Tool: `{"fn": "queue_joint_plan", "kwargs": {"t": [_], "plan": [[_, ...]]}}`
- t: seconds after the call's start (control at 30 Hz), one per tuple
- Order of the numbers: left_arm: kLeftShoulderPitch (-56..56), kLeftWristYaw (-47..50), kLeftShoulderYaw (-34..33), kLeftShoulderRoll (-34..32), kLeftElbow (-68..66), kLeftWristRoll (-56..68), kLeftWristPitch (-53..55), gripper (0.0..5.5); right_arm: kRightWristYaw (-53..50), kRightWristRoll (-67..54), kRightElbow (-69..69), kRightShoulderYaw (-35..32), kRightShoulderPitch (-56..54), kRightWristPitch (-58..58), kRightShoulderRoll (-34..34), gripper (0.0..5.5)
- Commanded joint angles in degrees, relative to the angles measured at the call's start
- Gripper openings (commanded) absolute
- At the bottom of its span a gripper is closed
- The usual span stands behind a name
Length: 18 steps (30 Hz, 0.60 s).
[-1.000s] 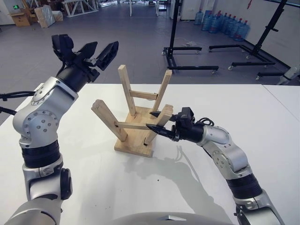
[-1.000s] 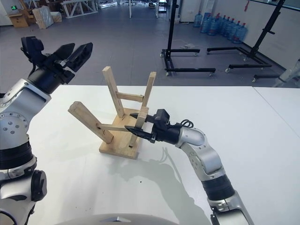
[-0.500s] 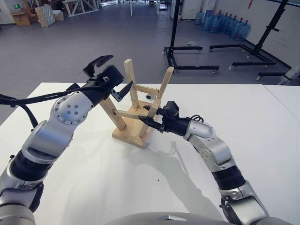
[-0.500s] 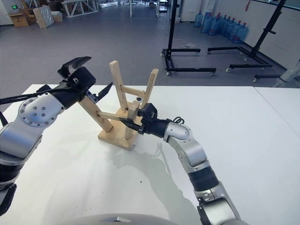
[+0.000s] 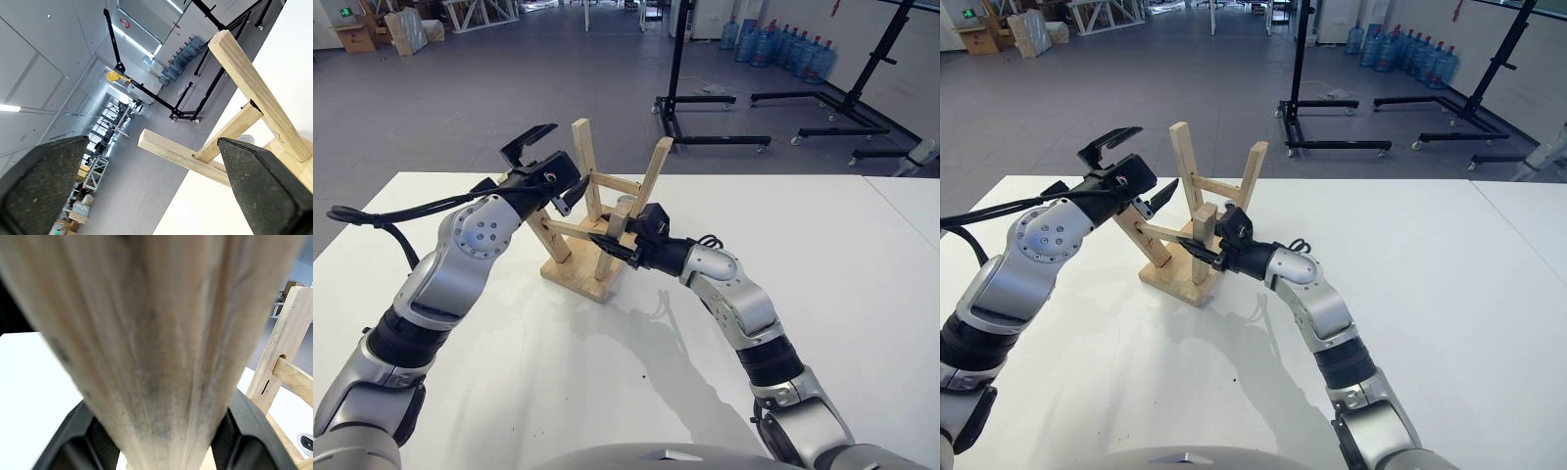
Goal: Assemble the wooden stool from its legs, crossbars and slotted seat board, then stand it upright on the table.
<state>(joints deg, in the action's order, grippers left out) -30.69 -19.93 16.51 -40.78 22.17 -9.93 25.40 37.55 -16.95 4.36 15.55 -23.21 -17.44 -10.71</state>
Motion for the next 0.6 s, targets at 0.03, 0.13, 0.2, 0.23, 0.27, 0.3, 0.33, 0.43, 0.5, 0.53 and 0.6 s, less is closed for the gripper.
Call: {"fn": "queue_joint_plan", "kwargs": {"t": [0.03,0.13,0.2,0.23,0.27,0.3,0.33,0.43,0.5,0.53,0.6], "plan": [[-1.4,-1.8,-1.6,1.2,-0.3,-1.4,-0.1,4.82,-0.3,0.3,0.4,-0.6,-0.3,-1.1,0.0,2.05],[3.4,-0.4,0.4,2.9,-4.3,-3.5,-3.7,4.82,-0.3,0.4,0.6,-0.3,-0.1,-1.3,0.2,2.05],[8.2,1.6,2.7,5.1,-9.7,-5.0,-7.8,4.82,-0.3,0.6,0.8,0.1,-0.1,-1.5,0.3,2.05],[10.6,3.1,4.1,7.1,-14.1,-5.6,-10.3,4.82,-0.2,0.8,0.8,0.3,-0.1,-1.6,0.3,2.05],[12.2,4.2,5.6,8.4,-17.9,-6.7,-12.8,4.82,-0.2,0.9,0.8,0.4,-0.1,-1.6,0.3,2.05],[14.0,5.6,6.8,10.3,-22.8,-7.2,-15.6,4.82,-0.3,1.0,0.8,0.6,0.0,-1.8,0.5,2.05],[15.5,6.7,8.7,11.6,-27.1,-8.4,-18.5,4.82,-0.2,1.1,0.9,0.9,0.0,-2.0,0.6,2.05],[17.3,8.2,8.7,14.2,-29.1,-8.6,-21.2,4.82,0.0,1.6,1.2,1.8,0.4,-2.4,0.8,2.05],[15.5,8.1,6.2,14.5,-26.5,-7.8,-20.7,4.82,-0.1,1.8,1.3,1.8,0.6,-2.5,0.9,2.05],[14.2,8.0,4.7,14.4,-24.9,-7.2,-20.2,4.82,-0.1,1.8,1.3,1.6,0.8,-2.5,0.8,2.05],[9.8,7.1,0.0,13.9,-18.5,-5.3,-17.5,4.82,-0.1,1.8,0.9,1.1,1.0,-2.5,0.4,2.05]]}}
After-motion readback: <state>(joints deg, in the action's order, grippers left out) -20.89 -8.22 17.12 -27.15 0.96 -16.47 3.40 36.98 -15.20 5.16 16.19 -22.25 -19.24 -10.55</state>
